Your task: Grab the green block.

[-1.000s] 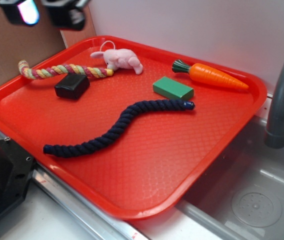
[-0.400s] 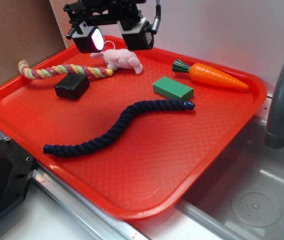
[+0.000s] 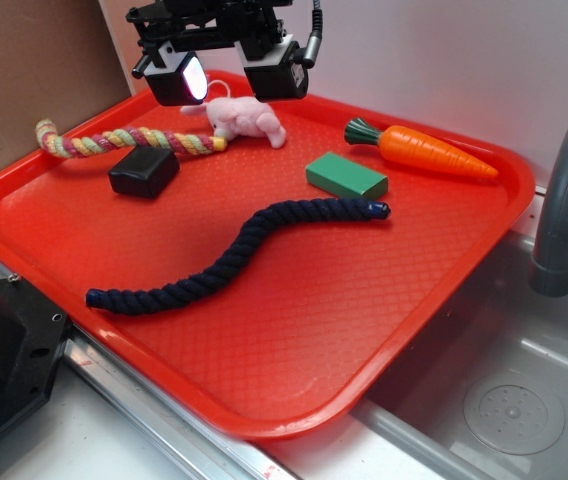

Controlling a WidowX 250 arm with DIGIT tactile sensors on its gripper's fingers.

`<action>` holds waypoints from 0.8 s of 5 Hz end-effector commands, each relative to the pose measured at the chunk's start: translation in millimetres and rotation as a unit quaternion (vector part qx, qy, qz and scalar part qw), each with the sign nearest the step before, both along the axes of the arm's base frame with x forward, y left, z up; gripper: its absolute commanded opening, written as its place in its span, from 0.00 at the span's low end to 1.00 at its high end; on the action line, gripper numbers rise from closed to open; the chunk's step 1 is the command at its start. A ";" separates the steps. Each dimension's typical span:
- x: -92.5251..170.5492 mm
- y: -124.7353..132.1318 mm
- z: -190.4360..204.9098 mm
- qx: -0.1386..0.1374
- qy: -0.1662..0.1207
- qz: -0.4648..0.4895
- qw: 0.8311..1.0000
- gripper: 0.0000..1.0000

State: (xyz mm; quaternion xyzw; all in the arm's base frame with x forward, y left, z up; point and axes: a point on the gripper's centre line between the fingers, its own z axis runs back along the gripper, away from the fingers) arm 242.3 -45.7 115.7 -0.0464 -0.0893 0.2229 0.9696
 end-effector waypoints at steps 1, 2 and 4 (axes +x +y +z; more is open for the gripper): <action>61.5 -16.1 -44.4 0.014 0.005 0.023 1.000 1.00; 65.8 -22.5 -52.6 0.026 -0.009 0.089 0.996 1.00; 79.0 -41.3 -77.6 0.020 0.022 0.119 0.992 1.00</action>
